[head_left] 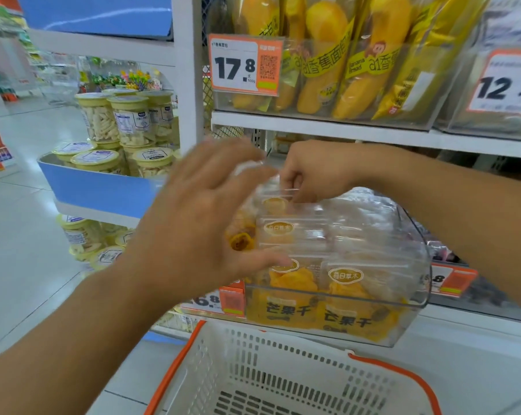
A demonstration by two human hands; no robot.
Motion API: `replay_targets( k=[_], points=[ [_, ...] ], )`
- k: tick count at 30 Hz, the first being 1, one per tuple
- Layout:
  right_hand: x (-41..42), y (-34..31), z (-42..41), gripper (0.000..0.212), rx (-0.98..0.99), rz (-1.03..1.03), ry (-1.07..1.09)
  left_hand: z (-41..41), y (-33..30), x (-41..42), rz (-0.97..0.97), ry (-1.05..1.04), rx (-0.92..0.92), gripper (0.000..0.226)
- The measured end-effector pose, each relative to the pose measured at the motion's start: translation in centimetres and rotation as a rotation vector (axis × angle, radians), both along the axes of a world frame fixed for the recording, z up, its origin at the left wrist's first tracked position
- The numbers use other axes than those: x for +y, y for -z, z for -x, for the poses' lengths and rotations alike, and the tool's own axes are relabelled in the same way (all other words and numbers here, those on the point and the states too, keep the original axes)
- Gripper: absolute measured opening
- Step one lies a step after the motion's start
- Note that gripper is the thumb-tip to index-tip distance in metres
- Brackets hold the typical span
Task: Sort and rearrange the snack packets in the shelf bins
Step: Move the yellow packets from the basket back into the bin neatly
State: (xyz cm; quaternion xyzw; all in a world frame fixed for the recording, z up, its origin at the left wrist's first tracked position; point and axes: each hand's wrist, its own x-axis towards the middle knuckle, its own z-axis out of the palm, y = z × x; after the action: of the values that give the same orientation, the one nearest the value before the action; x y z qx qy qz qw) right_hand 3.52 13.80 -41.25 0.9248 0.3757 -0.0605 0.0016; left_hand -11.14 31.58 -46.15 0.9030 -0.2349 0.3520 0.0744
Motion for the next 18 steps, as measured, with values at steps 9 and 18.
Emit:
replay_targets(
  k=[9, 18],
  points=[
    [0.0, -0.2, -1.9, 0.045, 0.368, 0.020, 0.124, -0.9, 2.8, -4.0, -0.272, -0.142, 0.317, 0.106],
    [2.1, 3.0, -1.9, 0.041, 0.160, 0.328, 0.083, -1.7, 3.1, -3.3, -0.218, -0.038, 0.322, 0.097]
  ],
)
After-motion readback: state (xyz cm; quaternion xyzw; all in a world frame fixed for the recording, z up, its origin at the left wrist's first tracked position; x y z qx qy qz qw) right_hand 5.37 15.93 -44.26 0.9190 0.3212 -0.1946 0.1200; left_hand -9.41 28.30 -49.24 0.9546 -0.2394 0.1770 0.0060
